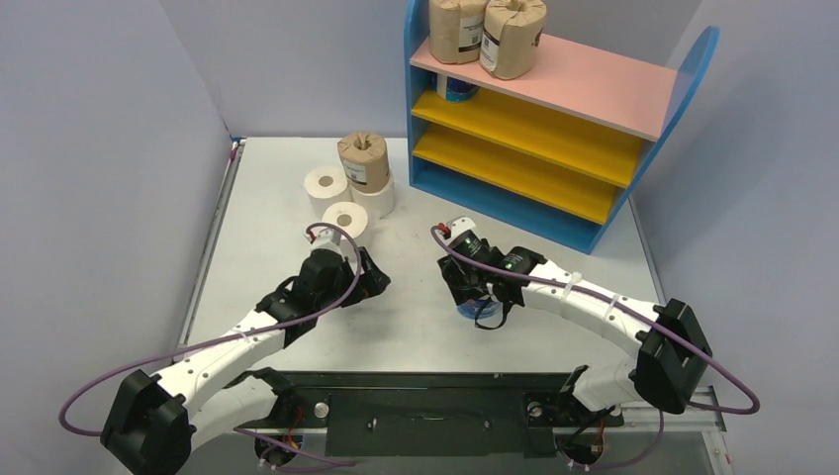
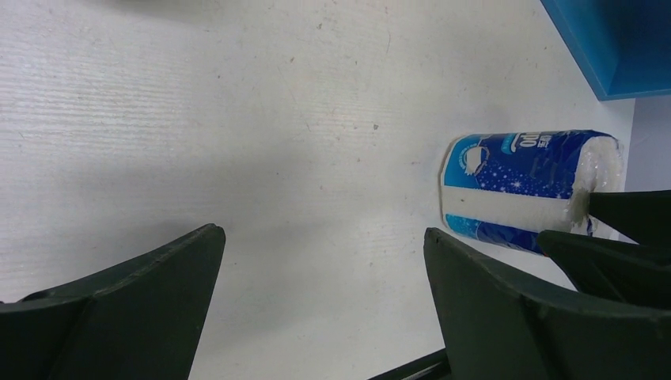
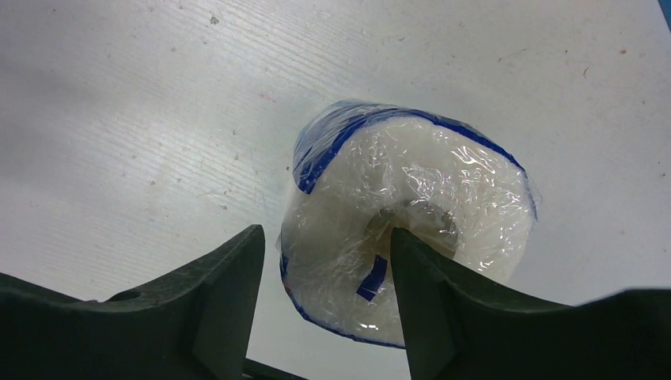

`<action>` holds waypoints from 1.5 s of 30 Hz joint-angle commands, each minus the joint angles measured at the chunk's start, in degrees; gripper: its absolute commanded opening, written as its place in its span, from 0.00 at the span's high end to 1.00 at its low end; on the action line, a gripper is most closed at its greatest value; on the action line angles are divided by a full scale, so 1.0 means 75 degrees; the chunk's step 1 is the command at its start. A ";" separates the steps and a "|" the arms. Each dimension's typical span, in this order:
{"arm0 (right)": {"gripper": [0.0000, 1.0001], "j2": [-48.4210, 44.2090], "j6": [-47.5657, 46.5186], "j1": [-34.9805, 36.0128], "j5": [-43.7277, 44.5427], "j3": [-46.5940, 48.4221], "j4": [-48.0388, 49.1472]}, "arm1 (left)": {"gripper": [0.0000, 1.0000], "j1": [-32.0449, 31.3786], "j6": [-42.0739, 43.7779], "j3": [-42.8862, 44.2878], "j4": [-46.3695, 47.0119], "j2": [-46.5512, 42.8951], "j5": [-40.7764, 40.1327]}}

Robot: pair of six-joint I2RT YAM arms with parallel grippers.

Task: Place and organize the paper towels onto the shelf
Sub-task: Adjust the paper towel at the center of the board, then pick up the paper towel from the center of the board.

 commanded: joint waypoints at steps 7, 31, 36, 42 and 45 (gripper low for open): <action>0.51 0.0188 0.0084 -0.0061 -0.0082 -0.0159 0.0242 | 0.04 0.0499 -0.0307 0.0602 -0.0160 0.0080 0.0102; 0.72 -0.0922 -0.0456 -0.0752 0.0679 0.1561 -0.1351 | 0.04 0.0349 0.0254 0.0973 0.2213 0.0032 0.1303; 0.73 -0.0997 -0.0631 -0.1026 0.1044 0.2461 -0.1712 | 0.04 0.0350 -0.0108 0.0708 0.3665 0.0267 0.1360; 0.73 -0.0804 -0.0826 -0.1279 0.1431 0.4099 -0.2265 | 0.04 0.0101 0.0031 0.1320 0.4736 0.0907 0.1506; 0.73 -0.0596 -0.0937 -0.1354 0.1618 0.5116 -0.2642 | 0.04 -0.0199 0.0407 0.2035 0.4767 0.1351 0.1515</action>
